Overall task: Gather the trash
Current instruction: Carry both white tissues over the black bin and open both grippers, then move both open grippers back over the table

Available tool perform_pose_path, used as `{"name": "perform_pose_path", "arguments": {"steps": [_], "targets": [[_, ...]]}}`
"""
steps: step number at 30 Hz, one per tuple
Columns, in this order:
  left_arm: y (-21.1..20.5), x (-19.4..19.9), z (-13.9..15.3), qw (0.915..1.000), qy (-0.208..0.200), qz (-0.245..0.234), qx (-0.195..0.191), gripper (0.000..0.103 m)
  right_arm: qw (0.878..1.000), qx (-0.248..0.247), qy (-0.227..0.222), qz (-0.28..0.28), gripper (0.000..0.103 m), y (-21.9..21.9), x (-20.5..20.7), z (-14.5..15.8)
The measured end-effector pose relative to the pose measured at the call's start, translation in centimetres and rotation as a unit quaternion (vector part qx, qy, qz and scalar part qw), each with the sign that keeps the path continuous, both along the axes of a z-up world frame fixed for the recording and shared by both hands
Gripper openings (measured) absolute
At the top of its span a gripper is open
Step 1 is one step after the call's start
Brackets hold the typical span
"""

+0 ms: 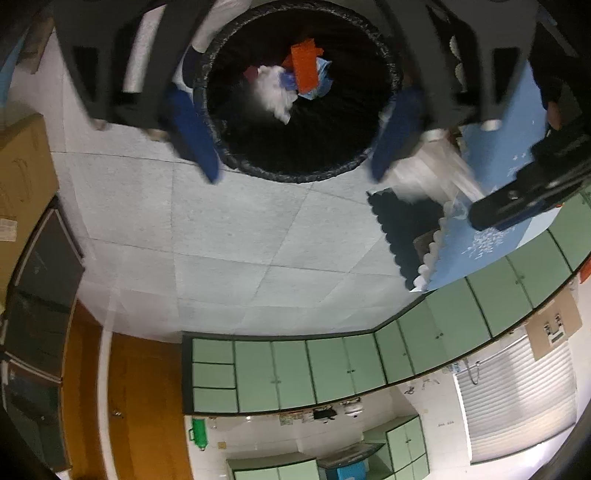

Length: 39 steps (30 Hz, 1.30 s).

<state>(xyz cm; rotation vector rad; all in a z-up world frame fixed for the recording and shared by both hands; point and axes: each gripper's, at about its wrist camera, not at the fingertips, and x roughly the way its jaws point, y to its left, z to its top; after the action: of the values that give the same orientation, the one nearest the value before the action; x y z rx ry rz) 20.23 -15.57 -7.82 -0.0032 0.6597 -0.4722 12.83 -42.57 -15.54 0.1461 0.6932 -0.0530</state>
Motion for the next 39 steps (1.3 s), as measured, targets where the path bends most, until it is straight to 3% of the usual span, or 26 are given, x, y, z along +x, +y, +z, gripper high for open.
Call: {"name": "perform_pose_path", "arguments": {"steps": [10, 18, 23, 29, 33, 39], "targets": [[4.6, -1.6, 2.9, 0.9991, -0.026, 0.032, -0.008, 0.079, 1.0, 0.003, -0.027, 0.013, 0.091, 2.5, -1.5, 2.7], [12.7, -4.9, 4.4, 0.9929, -0.048, 0.108, 0.013, 0.08, 0.997, 0.007, -0.05, 0.063, 0.091, 8.0, -2.0, 5.3], [18.6, -7.0, 4.1, 0.9835, -0.05, 0.17, 0.036, 0.08, 0.993, 0.019, -0.048, 0.105, 0.091, 13.2, -1.7, 5.2], [26.1, -9.5, 3.2, 0.9663, -0.043, 0.249, 0.05, 0.08, 0.986, 0.023, -0.041, 0.158, 0.091, 19.5, -1.6, 4.8], [29.4, -10.6, 2.4, 0.9558, -0.039, 0.283, 0.068, 0.08, 0.98, 0.024, -0.035, 0.193, 0.091, 24.0, -1.9, 4.2], [33.0, -11.3, 0.4, 0.9465, -0.011, 0.313, 0.077, 0.08, 0.973, 0.025, -0.02, 0.227, 0.091, 29.0, -2.4, 3.0]]}}
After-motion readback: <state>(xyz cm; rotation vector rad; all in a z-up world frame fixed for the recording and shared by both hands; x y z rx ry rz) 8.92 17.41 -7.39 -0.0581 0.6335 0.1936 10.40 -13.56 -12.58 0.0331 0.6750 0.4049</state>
